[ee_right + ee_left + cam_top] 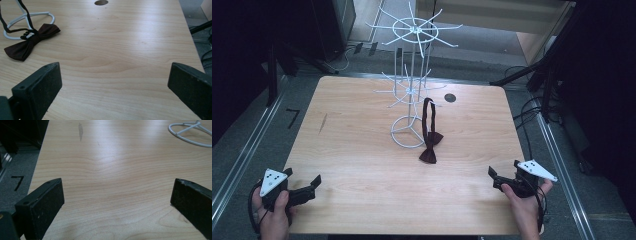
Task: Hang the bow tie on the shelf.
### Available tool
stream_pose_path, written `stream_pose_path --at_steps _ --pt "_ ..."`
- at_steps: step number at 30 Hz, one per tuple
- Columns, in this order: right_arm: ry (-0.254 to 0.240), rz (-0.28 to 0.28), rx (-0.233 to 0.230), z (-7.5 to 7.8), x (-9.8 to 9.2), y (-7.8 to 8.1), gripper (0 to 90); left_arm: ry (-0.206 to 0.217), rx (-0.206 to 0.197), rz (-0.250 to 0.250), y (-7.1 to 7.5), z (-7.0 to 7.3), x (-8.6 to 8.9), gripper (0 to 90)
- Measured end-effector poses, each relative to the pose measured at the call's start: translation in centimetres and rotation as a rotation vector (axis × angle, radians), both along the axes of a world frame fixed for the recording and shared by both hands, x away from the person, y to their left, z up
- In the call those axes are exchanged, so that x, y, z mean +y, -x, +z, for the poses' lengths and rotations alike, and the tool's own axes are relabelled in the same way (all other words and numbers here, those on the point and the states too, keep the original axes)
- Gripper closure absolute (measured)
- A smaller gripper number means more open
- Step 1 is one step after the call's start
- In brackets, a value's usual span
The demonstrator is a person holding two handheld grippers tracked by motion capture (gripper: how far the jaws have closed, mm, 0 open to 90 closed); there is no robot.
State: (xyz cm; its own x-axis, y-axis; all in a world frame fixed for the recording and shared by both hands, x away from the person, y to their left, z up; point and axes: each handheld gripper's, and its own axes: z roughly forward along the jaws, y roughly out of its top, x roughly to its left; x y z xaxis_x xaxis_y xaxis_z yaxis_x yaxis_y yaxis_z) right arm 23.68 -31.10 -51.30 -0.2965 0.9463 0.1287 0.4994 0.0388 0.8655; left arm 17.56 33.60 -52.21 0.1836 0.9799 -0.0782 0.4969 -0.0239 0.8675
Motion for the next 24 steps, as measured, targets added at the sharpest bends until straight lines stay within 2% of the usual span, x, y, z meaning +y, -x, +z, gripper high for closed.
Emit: stream_pose_path --at_steps 17,24 --pt "-0.003 -0.073 0.008 -0.6 -4.1 2.3 0.0 -0.005 0.006 -0.002 0.0 0.0 0.0 0.0" --pt "-0.001 -0.116 0.022 -1.5 -6.4 3.4 0.0 -0.003 0.004 -0.001 0.0 0.0 0.0 0.0"
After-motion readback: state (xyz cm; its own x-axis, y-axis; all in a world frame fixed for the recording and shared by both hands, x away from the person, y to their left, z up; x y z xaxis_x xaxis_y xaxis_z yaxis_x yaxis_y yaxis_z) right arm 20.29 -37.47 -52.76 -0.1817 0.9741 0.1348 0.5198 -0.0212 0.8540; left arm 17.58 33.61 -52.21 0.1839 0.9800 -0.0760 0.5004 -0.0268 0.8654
